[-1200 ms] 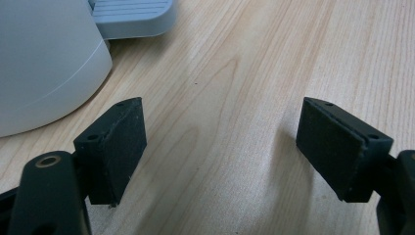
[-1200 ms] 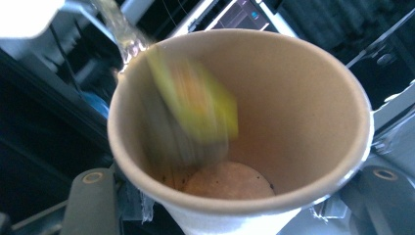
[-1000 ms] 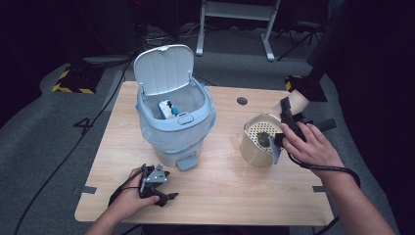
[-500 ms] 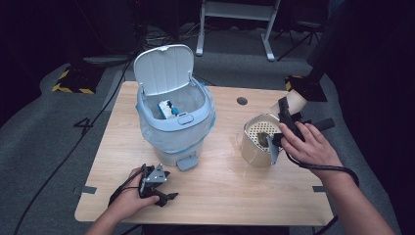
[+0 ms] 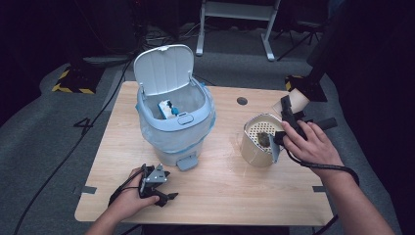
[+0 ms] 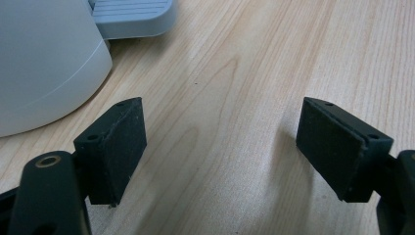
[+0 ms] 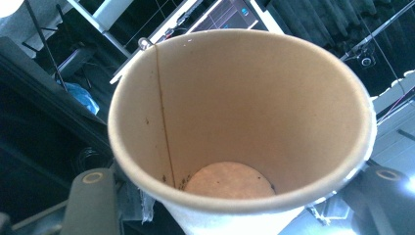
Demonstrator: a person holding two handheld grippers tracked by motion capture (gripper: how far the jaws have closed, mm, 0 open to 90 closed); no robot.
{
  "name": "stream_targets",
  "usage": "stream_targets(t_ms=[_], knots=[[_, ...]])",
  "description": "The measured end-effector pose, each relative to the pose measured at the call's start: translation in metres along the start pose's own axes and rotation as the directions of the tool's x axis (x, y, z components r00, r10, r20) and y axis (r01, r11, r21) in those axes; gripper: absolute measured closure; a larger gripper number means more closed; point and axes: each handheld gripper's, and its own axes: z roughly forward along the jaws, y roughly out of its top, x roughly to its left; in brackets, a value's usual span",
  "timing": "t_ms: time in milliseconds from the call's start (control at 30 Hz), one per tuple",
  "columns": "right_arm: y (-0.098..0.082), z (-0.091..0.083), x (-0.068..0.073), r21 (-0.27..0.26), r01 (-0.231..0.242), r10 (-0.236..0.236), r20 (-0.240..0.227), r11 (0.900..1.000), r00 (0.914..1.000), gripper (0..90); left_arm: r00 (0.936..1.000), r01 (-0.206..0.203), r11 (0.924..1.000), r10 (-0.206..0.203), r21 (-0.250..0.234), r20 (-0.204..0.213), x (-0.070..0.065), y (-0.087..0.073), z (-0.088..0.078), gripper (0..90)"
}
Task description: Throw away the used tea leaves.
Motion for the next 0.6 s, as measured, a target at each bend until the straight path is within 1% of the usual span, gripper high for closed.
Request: stream_targets(t_ms=[133, 200, 267, 300, 333, 367, 400, 467, 500, 567, 600], knots=[[-0.001, 0.000, 0.001, -0.004, -0.004, 0.004, 0.000, 1.000, 1.0000, 33.1, 1.0000, 0.000, 1.0000, 0.000, 0.000, 0.000, 0.000, 0.000, 0.000, 19.1], [-0.001, 0.000, 0.002, -0.005, -0.028, 0.028, -0.008, 1.000, 0.9996, 33.0, 1.0000, 0.000, 1.0000, 0.000, 0.000, 0.000, 0.000, 0.000, 0.000, 19.1], [-0.002, 0.000, 0.003, -0.011, -0.076, 0.075, -0.025, 0.997, 0.9968, 32.8, 1.0000, -0.001, 1.0000, 0.001, 0.001, -0.001, 0.000, 0.000, 0.000, 19.1], [-0.005, 0.001, 0.003, -0.025, -0.145, 0.144, -0.053, 0.989, 0.9882, 32.7, 1.0000, -0.001, 1.0000, 0.001, 0.001, -0.001, 0.000, 0.000, 0.000, 19.1], [-0.007, 0.003, 0.003, -0.045, -0.207, 0.203, -0.081, 0.977, 0.9758, 32.6, 1.0000, 0.000, 1.0000, 0.000, -0.001, 0.000, 0.000, 0.000, 0.000, 19.1], [-0.011, 0.004, 0.004, -0.059, -0.297, 0.289, -0.118, 0.953, 0.9500, 32.5, 1.0000, 0.000, 1.0000, 0.000, -0.001, 0.000, 0.000, 0.000, 0.000, 19.1], [-0.012, 0.005, 0.005, -0.060, -0.332, 0.322, -0.135, 0.941, 0.9372, 32.4, 1.0000, 0.001, 1.0000, -0.001, -0.001, 0.001, 0.000, 0.000, 0.000, 19.1], [-0.017, 0.008, 0.008, -0.060, -0.438, 0.421, -0.187, 0.897, 0.8874, 32.4, 1.0000, 0.002, 1.0000, -0.002, -0.002, 0.001, 0.000, 0.000, 0.000, 19.1], [-0.021, 0.009, 0.011, -0.055, -0.519, 0.495, -0.230, 0.853, 0.8377, 32.3, 1.0000, 0.002, 1.0000, -0.002, -0.002, 0.001, 0.000, 0.000, 0.000, 19.1], [-0.025, 0.010, 0.013, -0.047, -0.603, 0.571, -0.268, 0.796, 0.7758, 32.2, 1.0000, 0.001, 1.0000, -0.001, -0.001, 0.001, 0.000, 0.000, 0.000, 19.1], [-0.028, 0.011, 0.015, -0.041, -0.658, 0.618, -0.302, 0.752, 0.7255, 32.2, 1.0000, 0.001, 1.0000, -0.001, -0.001, 0.001, 0.000, 0.000, 0.000, 19.0]])
